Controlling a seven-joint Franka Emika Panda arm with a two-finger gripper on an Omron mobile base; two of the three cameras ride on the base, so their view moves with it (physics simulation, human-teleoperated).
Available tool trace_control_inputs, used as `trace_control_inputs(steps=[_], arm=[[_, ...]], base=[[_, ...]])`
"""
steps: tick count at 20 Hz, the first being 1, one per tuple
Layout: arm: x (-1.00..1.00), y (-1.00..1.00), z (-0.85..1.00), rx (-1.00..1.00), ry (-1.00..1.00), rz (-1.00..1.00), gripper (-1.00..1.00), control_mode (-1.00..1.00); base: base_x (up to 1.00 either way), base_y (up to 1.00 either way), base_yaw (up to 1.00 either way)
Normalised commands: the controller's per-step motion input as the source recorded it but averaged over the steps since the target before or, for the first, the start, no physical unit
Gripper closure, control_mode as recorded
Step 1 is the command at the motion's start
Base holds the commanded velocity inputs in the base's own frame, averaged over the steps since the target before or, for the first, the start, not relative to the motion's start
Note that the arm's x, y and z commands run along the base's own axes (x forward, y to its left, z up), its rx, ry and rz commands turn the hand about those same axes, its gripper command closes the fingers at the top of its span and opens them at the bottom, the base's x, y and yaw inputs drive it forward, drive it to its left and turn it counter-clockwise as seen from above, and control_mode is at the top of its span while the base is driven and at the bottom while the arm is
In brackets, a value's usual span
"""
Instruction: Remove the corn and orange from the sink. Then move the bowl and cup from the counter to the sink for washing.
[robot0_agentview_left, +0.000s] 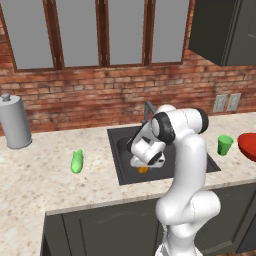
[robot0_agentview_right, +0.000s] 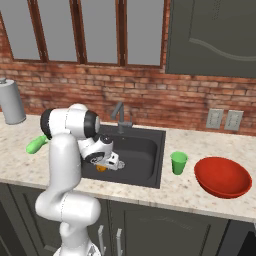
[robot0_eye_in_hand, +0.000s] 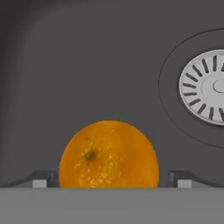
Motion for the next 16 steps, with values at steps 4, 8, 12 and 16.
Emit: trace_control_inputs(steps=[4,8,12,16], arm=[[0.14,0.05,-0.13,0.0,0.0,0.0,-1.0,-1.0],[0.11,0.04,-0.15,0.0,0.03,0.0,-1.0,-1.0],[0.08,0.02,-0.18,0.0,0.07,0.0,-1.0,-1.0],[0.03,0.01,-0.17,0.0,0.1,0.0,-1.0,-1.0]], base=[[0.0,0.0,0.0],[0.0,0.0,0.0],[0.0,0.0,0.0],[0.0,0.0,0.0]])
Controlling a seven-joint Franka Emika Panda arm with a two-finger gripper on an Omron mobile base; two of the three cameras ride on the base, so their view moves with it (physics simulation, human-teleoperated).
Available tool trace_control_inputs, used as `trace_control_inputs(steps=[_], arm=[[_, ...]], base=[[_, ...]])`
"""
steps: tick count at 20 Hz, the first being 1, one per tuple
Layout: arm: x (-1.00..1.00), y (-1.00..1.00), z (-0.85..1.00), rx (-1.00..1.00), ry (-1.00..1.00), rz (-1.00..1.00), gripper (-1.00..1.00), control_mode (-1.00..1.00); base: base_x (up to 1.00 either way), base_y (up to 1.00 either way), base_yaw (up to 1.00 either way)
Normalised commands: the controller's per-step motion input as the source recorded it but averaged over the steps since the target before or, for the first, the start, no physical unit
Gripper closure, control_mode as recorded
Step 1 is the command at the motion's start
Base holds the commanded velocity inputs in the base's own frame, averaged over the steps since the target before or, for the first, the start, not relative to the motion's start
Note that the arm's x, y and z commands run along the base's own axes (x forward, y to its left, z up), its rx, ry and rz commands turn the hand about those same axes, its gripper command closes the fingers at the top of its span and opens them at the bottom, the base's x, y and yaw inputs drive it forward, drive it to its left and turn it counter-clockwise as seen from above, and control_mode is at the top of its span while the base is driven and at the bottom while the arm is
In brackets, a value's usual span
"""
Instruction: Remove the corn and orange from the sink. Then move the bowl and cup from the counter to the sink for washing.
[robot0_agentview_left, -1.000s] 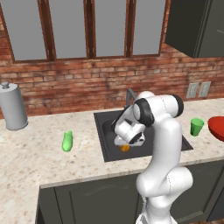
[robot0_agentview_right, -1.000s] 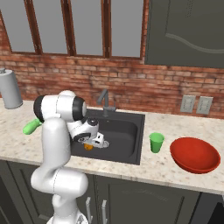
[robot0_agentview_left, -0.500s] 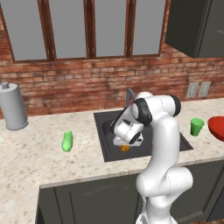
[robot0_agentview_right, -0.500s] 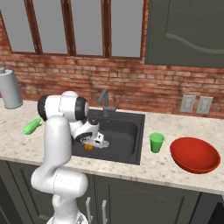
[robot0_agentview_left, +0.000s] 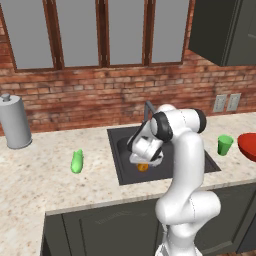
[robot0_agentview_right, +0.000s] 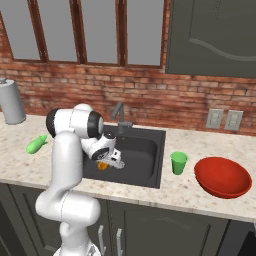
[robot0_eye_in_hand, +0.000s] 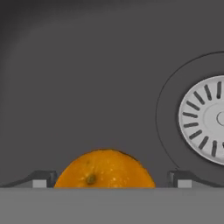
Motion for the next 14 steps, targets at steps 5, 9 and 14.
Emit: trace_control_inputs(steps=[5,9,14], arm=[[-0.04,0.03,-0.11,0.0,0.13,0.0,-1.0,-1.0],[-0.12,0.08,-0.07,0.0,0.11,0.0,-1.0,-1.0],[-0.17,0.09,-0.06,0.01,0.09,0.0,-1.0,-1.0]], base=[[0.0,0.0,0.0],[0.0,0.0,0.0],[0.0,0.0,0.0]])
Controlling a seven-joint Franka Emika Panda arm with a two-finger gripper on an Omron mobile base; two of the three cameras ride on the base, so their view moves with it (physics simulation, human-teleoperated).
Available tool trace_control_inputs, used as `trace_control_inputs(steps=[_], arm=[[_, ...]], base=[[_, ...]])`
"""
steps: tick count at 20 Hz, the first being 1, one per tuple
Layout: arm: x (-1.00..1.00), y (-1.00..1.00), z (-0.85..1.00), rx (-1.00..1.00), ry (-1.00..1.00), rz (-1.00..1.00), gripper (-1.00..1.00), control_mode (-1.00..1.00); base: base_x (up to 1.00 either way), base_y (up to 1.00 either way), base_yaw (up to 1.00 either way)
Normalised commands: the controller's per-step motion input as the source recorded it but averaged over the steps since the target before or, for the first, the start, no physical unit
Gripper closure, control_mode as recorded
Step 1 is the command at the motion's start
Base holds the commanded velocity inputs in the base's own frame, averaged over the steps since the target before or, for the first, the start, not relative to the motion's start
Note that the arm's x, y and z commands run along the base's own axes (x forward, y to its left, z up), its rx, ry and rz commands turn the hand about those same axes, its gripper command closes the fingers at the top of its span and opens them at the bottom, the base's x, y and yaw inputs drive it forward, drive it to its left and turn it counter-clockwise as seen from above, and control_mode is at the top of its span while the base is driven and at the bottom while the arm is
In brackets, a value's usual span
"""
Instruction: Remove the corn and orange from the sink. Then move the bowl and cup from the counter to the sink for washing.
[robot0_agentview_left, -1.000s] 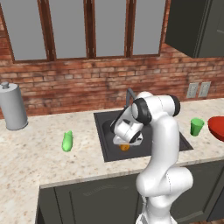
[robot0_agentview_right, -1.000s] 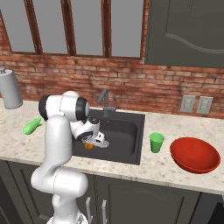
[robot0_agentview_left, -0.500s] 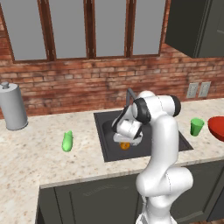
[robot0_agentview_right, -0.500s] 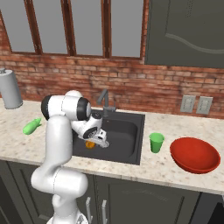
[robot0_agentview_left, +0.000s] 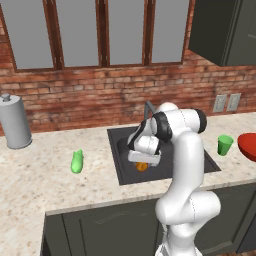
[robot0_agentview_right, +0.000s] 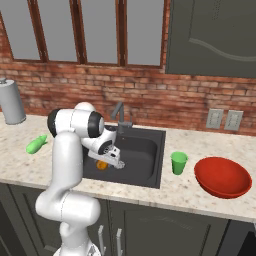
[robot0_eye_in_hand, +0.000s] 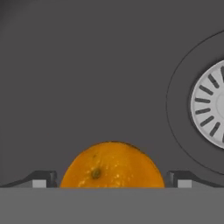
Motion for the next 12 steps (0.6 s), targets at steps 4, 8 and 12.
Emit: trace_control_inputs(steps=[4,8,12], arm=[[-0.18,0.06,-0.08,0.0,0.05,-0.01,-1.0,-1.0],[-0.13,0.02,-0.12,0.0,0.03,-0.02,-1.0,-1.0],[-0.09,0.02,-0.15,0.0,0.0,-0.02,-1.0,-1.0]], base=[[0.0,0.0,0.0],[0.0,0.0,0.0],[0.0,0.0,0.0]])
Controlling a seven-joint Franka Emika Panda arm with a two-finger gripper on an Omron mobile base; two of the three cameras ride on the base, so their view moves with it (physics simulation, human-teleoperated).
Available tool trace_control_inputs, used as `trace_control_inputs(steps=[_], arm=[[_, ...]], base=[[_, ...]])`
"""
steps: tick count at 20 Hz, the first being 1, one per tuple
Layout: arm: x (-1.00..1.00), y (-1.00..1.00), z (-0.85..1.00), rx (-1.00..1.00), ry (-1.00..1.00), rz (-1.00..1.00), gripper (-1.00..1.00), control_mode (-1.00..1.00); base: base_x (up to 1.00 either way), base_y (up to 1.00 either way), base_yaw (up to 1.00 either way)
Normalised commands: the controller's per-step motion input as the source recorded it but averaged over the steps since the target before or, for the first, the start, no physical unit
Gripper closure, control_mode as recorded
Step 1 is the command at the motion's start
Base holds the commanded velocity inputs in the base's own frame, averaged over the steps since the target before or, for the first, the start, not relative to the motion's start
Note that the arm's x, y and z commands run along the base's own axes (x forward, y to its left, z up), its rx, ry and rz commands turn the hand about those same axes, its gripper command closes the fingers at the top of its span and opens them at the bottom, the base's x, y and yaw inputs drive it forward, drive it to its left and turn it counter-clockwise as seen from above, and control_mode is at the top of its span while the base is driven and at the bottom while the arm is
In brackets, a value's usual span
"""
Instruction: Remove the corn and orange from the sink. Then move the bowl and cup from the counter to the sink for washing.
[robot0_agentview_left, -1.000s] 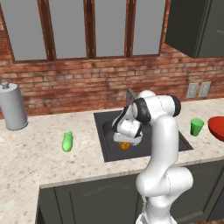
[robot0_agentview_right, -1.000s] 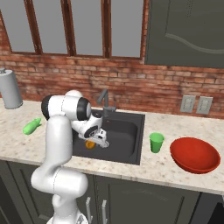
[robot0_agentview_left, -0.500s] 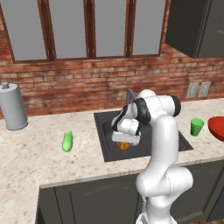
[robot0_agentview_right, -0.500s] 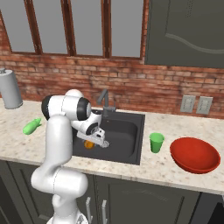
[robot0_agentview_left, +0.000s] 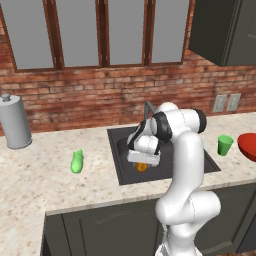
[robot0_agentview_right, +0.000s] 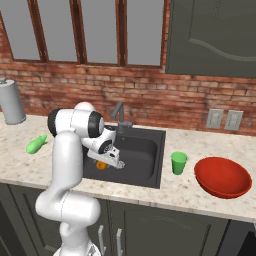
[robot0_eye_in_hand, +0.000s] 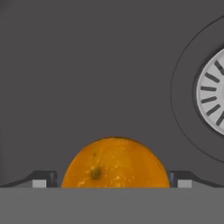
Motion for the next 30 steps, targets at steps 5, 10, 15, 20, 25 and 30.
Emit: trace_control_inputs(steps=[5,10,15,20,25,30], arm=[[-0.11,0.07,-0.17,0.0,0.01,-0.03,1.0,-1.0],[-0.21,0.05,-0.18,0.0,0.01,-0.05,1.0,-1.0],[-0.24,0.01,-0.11,0.01,0.0,-0.05,1.0,-1.0],[-0.35,0.0,0.0,0.0,-0.05,-0.07,1.0,-1.0],[-0.28,0.05,0.02,0.0,-0.05,-0.08,1.0,-1.0],[-0.2,0.06,0.14,0.0,-0.15,-0.03,1.0,-1.0]], base=[[0.0,0.0,0.0],[0.0,0.0,0.0],[0.0,0.0,0.0],[0.0,0.0,0.0],[0.0,0.0,0.0],[0.0,0.0,0.0]])
